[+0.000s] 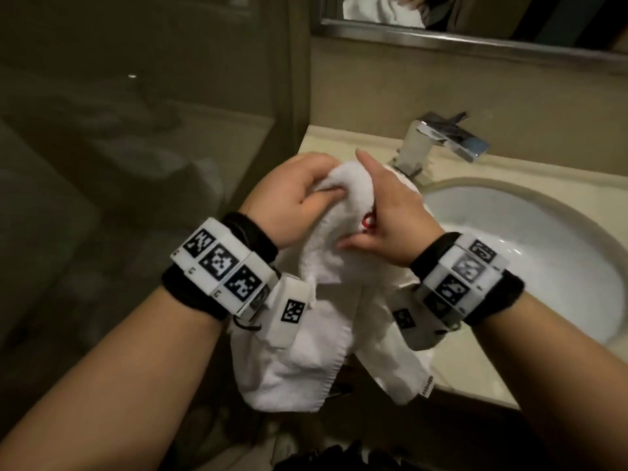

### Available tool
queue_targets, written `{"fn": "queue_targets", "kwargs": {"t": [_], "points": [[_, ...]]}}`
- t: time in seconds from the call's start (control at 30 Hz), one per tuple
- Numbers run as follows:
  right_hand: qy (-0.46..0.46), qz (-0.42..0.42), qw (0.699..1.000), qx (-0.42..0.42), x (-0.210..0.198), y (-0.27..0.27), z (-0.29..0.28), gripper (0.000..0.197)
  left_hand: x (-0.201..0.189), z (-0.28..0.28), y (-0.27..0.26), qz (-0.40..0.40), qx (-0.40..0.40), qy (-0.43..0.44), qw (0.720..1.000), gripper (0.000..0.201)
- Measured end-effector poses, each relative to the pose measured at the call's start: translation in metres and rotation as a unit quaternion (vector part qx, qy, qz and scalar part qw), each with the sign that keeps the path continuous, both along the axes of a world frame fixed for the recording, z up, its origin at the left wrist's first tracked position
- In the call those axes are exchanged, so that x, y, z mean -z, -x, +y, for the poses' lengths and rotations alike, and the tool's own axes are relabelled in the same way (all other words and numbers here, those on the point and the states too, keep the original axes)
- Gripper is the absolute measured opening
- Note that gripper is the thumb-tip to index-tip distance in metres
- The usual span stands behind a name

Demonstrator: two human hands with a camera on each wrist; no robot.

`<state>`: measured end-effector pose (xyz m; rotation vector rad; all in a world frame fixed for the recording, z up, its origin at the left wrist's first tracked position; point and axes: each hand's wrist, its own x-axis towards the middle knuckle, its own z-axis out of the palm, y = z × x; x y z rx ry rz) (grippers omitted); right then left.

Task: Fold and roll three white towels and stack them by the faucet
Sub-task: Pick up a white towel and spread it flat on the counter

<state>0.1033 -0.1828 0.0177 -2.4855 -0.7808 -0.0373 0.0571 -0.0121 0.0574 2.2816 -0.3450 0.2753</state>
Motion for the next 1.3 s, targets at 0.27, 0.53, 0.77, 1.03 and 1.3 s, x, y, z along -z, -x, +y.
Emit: {"fn": "queue_targets", "kwargs": {"t": [0.27, 0.53, 0.77, 1.03, 1.3], "points": [[-0.142, -0.015, 0.986, 0.082, -0.072, -0.007, -0.037, 0.059, 0.0, 0.004, 0.0, 0.114, -0.004, 0.015, 0.993, 0.093], [-0.144, -0.144, 0.965, 0.165, -0.186, 0.053, -0.151, 0.06, -0.064, -0.111, -0.013, 0.048, 0.183, 0.175, 0.966, 0.024], [-0.051, -0.143, 0.952, 0.264, -0.22, 0.129, -0.296, 0.062, -0.086, -0.254, 0.002, 0.073, 0.336, 0.232, 0.91, 0.013], [0.048, 0.123, 0.947, 0.294, -0.058, 0.093, -0.434, 0.016, 0.01, -0.351, -0.021, 0.263, 0.202, 0.079, 0.94, 0.01], [0.149, 0.147, 0.933, 0.293, 0.065, 0.102, -0.447, 0.075, 0.078, -0.368, -0.033, 0.362, 0.045, 0.241, 0.899, 0.015]]}}
